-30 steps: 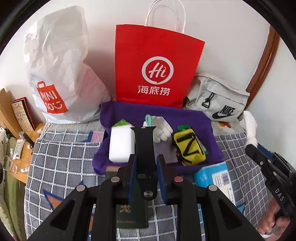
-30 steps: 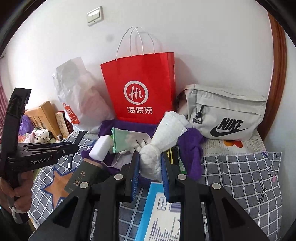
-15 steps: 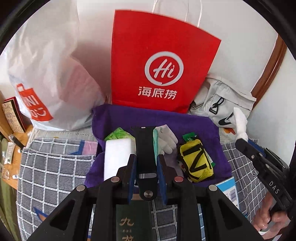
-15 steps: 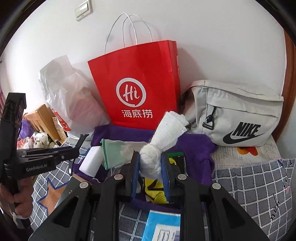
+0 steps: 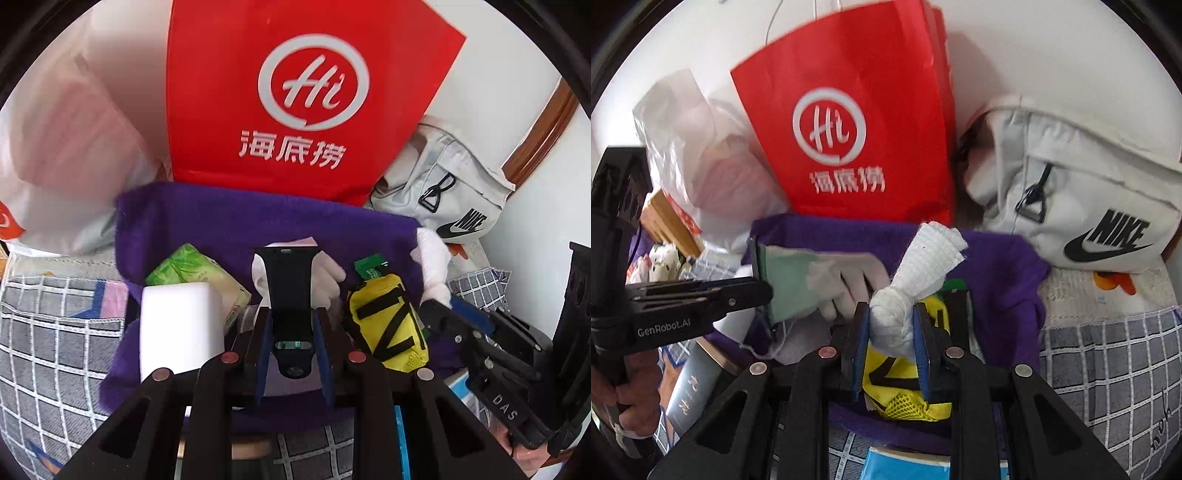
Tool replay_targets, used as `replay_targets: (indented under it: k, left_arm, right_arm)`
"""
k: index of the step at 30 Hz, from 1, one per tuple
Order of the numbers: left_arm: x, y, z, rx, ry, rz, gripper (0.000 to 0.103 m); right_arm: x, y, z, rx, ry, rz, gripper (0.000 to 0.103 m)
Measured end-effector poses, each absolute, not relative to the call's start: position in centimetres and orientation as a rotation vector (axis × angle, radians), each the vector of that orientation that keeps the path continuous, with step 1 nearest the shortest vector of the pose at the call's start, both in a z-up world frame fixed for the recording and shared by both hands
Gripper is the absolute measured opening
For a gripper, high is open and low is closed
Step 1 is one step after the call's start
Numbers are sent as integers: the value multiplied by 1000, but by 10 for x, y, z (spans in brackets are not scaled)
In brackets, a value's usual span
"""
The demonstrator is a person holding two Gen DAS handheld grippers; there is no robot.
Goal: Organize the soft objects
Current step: 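Carry the watch strap and white cloth over the purple towel with both tools, then open the left tool to drop the strap while the right releases the cloth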
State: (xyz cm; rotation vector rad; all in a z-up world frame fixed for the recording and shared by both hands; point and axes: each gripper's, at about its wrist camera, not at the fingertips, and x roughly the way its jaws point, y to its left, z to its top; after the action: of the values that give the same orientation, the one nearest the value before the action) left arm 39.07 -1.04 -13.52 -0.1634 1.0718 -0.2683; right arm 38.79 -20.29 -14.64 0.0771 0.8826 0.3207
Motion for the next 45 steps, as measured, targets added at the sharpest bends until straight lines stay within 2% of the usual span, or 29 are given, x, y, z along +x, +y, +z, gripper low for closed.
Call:
replay_targets:
  k: [10,20,21,23,25,27,29,35,37,43,45]
  left_arm:
    - [402,8,-152,-203,1115,-234,22]
    - [402,-6,-158,-227,1156,-301,22]
    - [402,-5,-158,-229,1157,-303,23]
    - [401,-3,-155,-236,1159,-310,38]
    - [399,0,-150,-240,1147,-315,45]
    - [396,2,-145,-233,1136,-311,47]
    - [394,3,-139,-228,1127,-308,53]
    - [389,3,-126,-207,1101,-300,60]
    - [386,1,-123,-191,1095,-297,60]
    - [371,-5,-113,-114,1065,-237,61]
    - [361,-7,-109,-88,1053,-220,61]
  right_arm:
    - [402,-204,-169,89,954,304,23]
    - [404,-199,-177,60,984,289,24]
    - [404,-199,-177,58,983,291,24]
    - [403,-197,-176,52,983,297,26]
    - [401,-196,-173,47,974,296,35]
    - [399,-196,-170,47,967,301,41]
    - [397,-196,-166,45,956,305,42]
    - [390,-196,-153,24,923,303,50]
    - [387,-197,-147,24,912,299,60]
    - [374,-201,-129,11,874,239,71]
    - [368,-204,-125,18,870,233,72]
